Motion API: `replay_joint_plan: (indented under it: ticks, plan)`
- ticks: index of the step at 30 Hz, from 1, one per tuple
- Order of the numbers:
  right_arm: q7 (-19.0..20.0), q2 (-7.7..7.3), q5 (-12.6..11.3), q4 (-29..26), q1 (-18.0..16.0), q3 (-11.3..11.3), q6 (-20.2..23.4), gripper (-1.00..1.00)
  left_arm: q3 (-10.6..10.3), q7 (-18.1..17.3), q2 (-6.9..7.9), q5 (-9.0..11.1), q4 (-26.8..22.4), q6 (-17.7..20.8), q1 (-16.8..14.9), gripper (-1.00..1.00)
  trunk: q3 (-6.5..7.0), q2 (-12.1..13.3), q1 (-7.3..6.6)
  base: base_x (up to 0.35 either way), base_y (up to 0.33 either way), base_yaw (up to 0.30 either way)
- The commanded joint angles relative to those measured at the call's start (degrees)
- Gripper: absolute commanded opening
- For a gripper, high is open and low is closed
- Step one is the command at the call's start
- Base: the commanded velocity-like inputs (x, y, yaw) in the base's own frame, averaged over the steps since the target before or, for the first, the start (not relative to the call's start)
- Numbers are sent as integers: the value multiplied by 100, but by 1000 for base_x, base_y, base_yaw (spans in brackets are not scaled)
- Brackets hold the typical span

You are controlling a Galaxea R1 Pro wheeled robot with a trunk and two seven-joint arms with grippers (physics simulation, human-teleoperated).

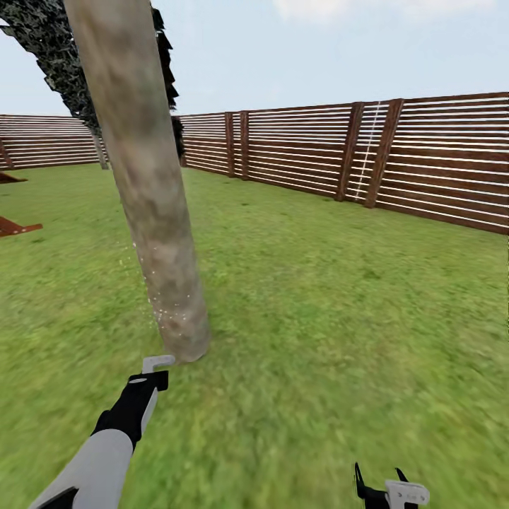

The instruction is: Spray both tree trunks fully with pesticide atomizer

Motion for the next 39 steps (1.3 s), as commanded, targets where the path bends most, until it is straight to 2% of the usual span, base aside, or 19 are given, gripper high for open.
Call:
replay_joint_plan:
  ticks: [1,15,31,34,36,39]
  plan:
    - [0,0,3,-3,-1,0,0,100,-1,0,0,-5,-1,0,0,-100,0,0,0,0,-274,0]
    - [0,0,2,-3,1,0,0,100,-1,0,-9,-8,-1,0,0,-100,0,0,0,10,-274,22]
    - [0,0,1,2,1,0,0,100,-4,2,-9,-8,-1,8,0,-100,0,0,0,102,-274,267]
    - [0,0,0,0,1,0,0,100,-8,-3,-2,-8,-1,129,0,-100,0,0,0,179,-248,277]
    - [0,0,0,1,0,0,0,100,-19,-12,6,-15,-8,517,0,-100,0,0,0,205,-232,276]
    - [0,0,1,2,0,0,0,100,-41,-9,-4,-24,-9,648,0,-100,0,0,0,207,-230,270]
